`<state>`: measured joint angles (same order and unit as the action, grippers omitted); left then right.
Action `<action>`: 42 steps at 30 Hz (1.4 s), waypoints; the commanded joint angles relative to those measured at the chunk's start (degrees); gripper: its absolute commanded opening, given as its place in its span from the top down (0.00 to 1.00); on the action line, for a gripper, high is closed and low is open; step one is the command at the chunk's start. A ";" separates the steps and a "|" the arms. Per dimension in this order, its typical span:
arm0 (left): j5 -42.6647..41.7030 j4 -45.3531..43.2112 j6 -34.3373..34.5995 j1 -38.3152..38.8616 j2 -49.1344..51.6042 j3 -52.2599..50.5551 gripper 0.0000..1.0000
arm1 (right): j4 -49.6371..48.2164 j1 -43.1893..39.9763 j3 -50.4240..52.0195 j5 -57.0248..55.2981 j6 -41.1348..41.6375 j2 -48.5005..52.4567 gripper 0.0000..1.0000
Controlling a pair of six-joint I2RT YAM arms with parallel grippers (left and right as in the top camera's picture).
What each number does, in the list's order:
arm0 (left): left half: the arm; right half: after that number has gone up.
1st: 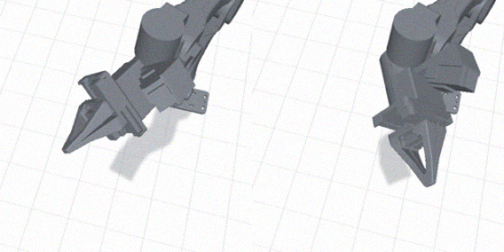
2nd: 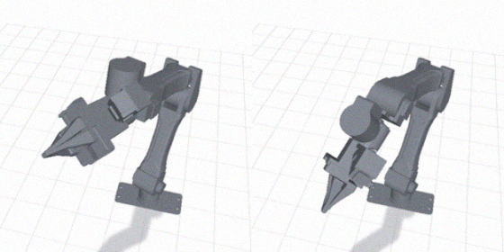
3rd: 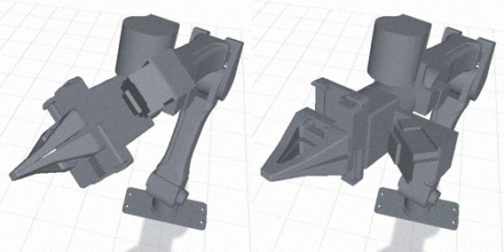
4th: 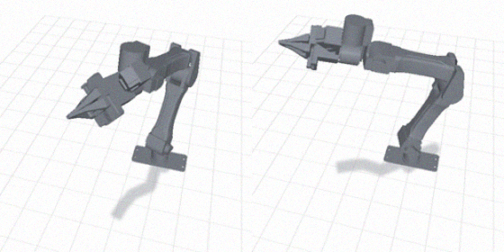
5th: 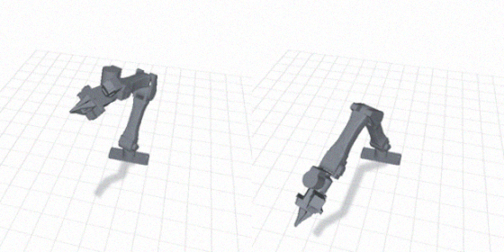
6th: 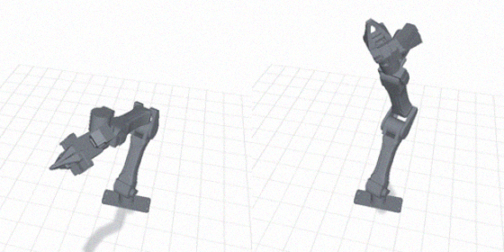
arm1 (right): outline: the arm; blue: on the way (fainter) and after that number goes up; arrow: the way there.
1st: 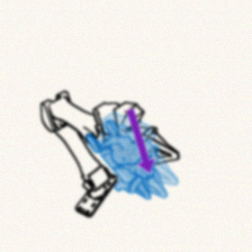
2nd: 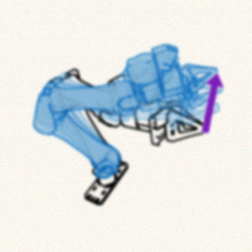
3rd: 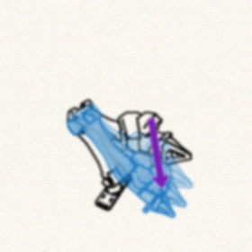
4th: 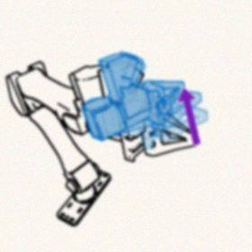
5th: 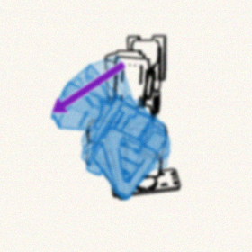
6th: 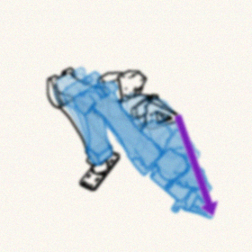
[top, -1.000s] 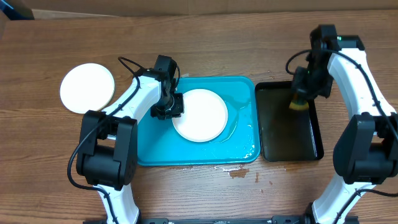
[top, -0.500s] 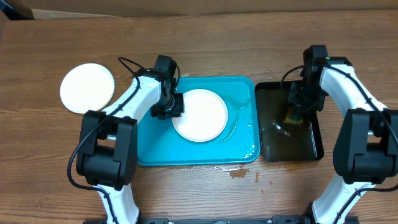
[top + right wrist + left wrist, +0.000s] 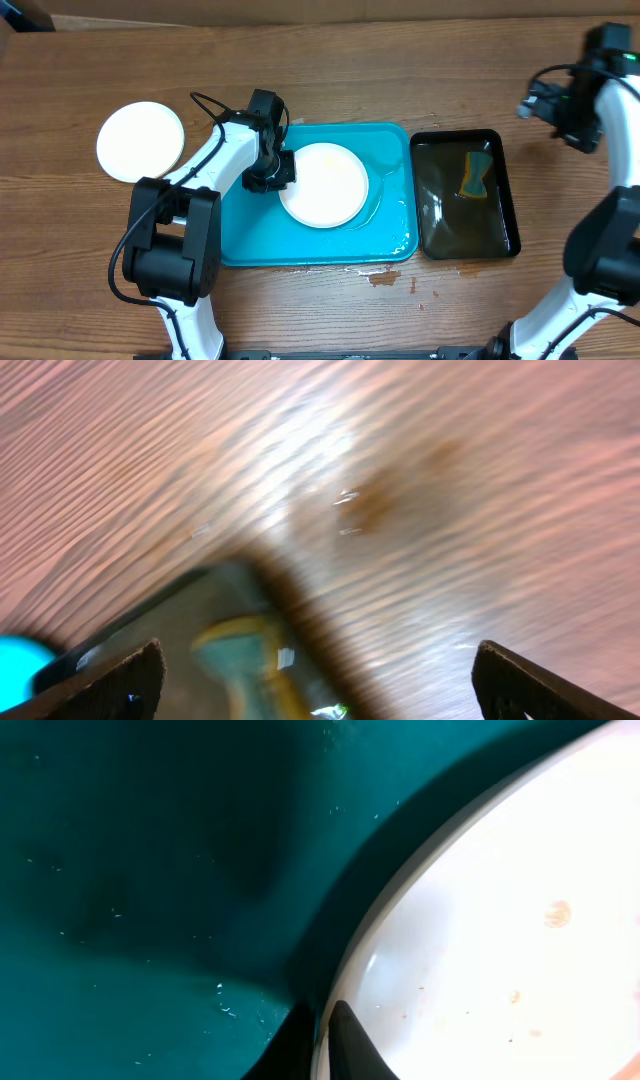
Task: Clean dirty plates on tray and stack at the side
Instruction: 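Return sponge to the black water tray, release, raise right arm, then lift the white plate with left gripper and swing it left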
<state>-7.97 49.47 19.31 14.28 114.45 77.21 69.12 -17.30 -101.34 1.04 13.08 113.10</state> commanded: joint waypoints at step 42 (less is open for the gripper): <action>55.34 -1.31 -12.13 41.33 -1.22 35.60 0.96 | -0.04 -9.03 -0.63 -0.55 -0.02 -0.85 0.00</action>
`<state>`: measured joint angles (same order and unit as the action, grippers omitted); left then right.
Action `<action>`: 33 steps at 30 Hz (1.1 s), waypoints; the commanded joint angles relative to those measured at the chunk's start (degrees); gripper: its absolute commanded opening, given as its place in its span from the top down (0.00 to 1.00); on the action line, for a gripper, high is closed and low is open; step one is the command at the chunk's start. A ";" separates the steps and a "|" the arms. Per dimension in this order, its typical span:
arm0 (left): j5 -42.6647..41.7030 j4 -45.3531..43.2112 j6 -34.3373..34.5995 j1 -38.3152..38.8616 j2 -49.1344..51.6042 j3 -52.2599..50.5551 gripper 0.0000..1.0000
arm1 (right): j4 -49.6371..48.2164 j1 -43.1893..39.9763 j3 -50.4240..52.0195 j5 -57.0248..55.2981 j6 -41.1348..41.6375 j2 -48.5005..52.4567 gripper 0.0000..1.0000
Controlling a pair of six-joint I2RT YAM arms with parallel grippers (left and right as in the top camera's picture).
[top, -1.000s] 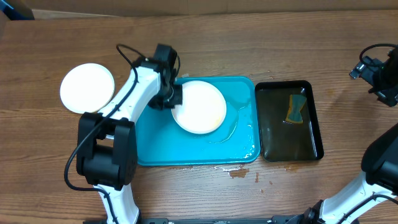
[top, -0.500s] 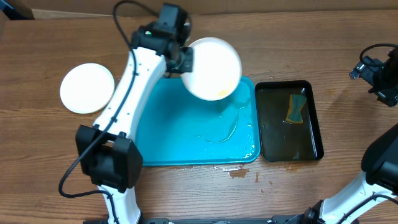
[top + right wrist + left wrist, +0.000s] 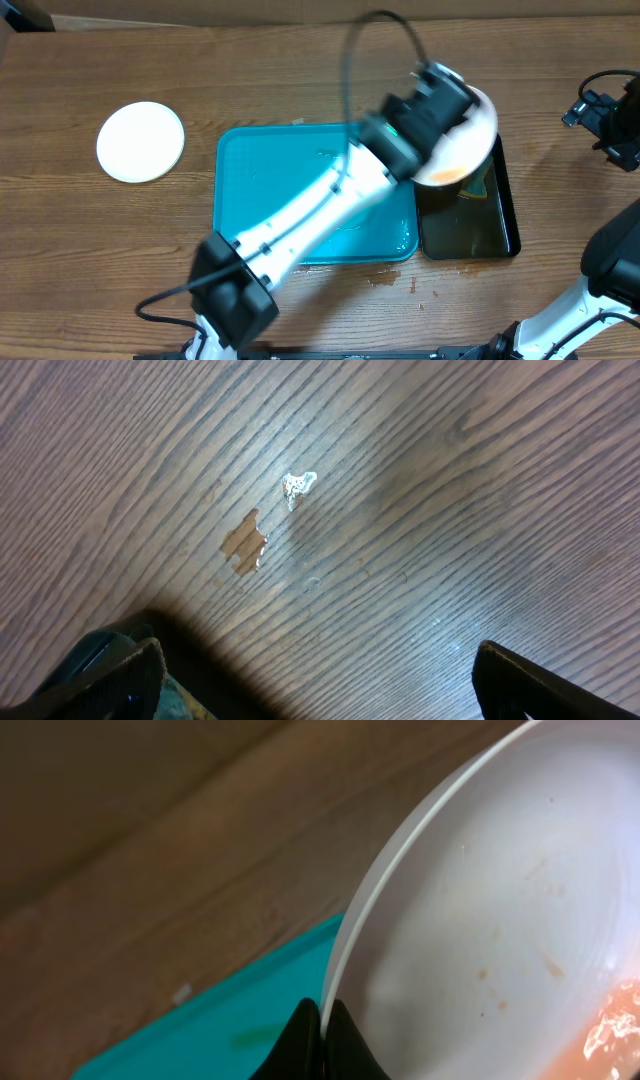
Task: Clean dirty plates on tray and stack at the side
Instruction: 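Lift the white plate with left gripper and swing it left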
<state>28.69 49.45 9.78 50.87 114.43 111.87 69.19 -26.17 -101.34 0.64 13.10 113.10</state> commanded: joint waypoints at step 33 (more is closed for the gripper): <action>14.43 -8.00 -4.81 9.20 -1.07 0.70 0.96 | -0.11 -0.15 -0.63 -0.15 -0.07 -0.85 0.00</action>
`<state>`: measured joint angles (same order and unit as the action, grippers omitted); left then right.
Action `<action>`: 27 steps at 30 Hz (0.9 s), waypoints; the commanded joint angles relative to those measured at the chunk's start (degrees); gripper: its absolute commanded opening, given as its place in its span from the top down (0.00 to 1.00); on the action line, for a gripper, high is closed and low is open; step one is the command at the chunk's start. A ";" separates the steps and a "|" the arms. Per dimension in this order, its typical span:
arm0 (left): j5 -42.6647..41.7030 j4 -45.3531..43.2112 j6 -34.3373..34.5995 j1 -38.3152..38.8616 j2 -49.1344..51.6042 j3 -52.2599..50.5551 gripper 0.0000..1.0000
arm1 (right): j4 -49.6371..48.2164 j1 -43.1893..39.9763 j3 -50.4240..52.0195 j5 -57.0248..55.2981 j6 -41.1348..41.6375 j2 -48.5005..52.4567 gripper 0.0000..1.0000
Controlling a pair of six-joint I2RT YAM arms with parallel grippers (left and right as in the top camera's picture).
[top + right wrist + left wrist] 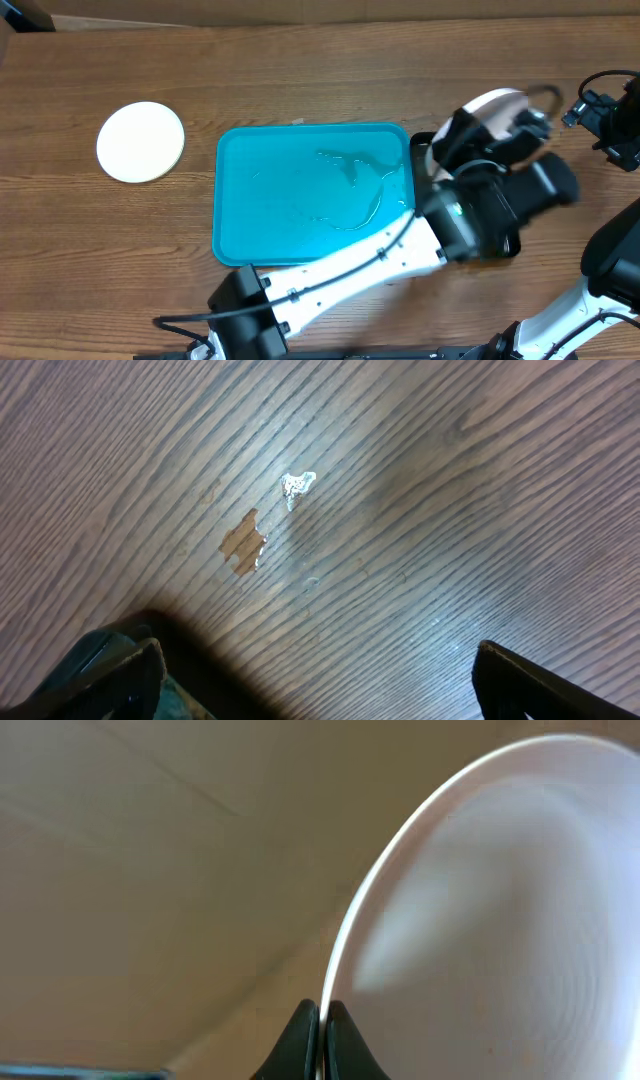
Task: Clean dirty plates on tray and stack at the side
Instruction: 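Lift the white plate with left gripper and swing it left, then lower the white plate onto the plate stack and release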
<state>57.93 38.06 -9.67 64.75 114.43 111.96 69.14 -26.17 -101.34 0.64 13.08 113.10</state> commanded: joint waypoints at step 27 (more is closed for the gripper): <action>-66.99 30.56 30.88 -84.85 -0.94 0.57 0.96 | -0.07 -0.15 -0.63 -0.15 -0.02 -0.85 0.00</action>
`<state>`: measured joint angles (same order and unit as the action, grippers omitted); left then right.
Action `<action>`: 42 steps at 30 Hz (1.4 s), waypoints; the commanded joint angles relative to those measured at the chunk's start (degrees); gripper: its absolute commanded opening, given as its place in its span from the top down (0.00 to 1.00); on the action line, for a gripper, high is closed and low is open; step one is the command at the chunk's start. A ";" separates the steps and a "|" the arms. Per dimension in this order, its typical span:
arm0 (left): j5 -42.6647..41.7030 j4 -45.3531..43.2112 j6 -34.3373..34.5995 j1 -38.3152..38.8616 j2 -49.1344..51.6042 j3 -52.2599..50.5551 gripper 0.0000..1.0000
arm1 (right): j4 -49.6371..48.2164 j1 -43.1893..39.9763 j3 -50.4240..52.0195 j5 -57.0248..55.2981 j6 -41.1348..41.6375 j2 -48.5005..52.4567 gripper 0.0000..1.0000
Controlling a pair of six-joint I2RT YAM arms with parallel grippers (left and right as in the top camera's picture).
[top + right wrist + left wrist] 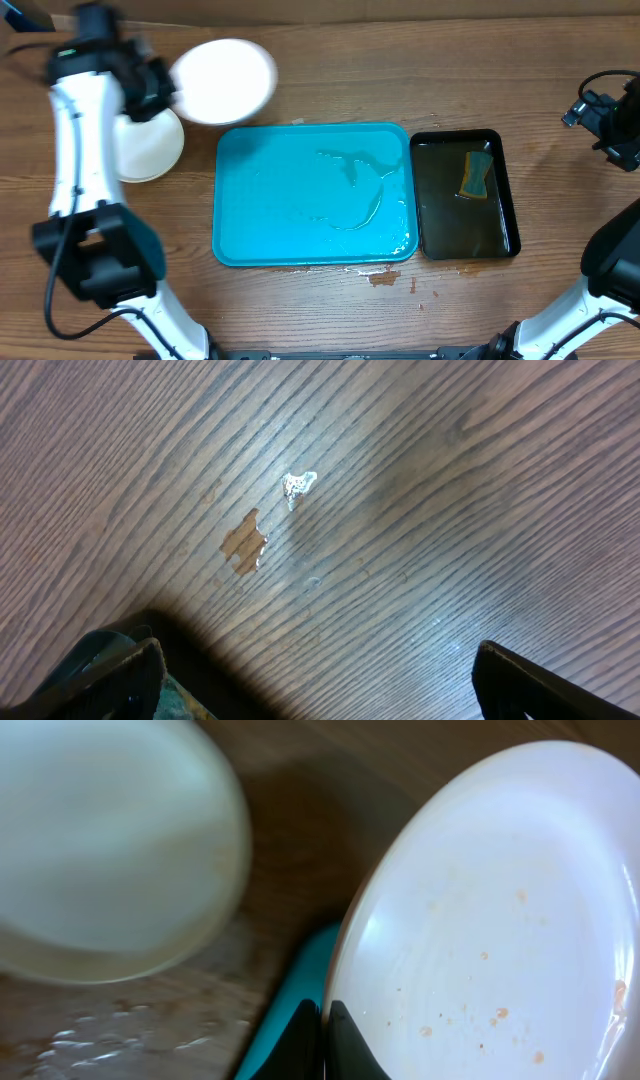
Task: Clean dirty plates on tray and stack at the side
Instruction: 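Lower the white plate onto the plate stack and release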
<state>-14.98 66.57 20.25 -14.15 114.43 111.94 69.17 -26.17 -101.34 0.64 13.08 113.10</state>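
My left gripper [166, 87] is shut on the rim of a white plate [224, 79], holding it in the air over the table's back left, just beyond the teal tray [290, 215]. In the left wrist view the held plate [490, 910] shows small orange specks, and my fingertips [322, 1032] pinch its edge. A second white plate [148, 152] lies on the wood left of the tray, partly under my arm. My right gripper [320, 685] hangs open over bare wood at the far right.
A black basin [505, 215] of dark water right of the tray holds a yellow-green sponge [476, 175]. A film of water lies on the teal tray. A chip and a white speck [297, 484] mark the wood under the right gripper.
The left gripper held the plate over the black basin at the right; now it holds it at the far left, beside the plate on the wood. The right arm has not moved.
My left gripper was shut on the rim of a plate lying in the teal tray. Then it held the plate tilted over the black basin, orange liquid on it, and stayed there. Now the plate is at the back left, above the tray's corner.
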 commanded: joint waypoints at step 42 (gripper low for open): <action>-26.16 -18.40 -23.23 -14.32 -0.50 -21.03 0.14 | -0.09 -0.15 -0.63 -0.15 -0.02 -0.85 0.00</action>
<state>-35.73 48.03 -0.03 -30.24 114.43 91.20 69.19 -26.17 -101.34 0.67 13.06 113.10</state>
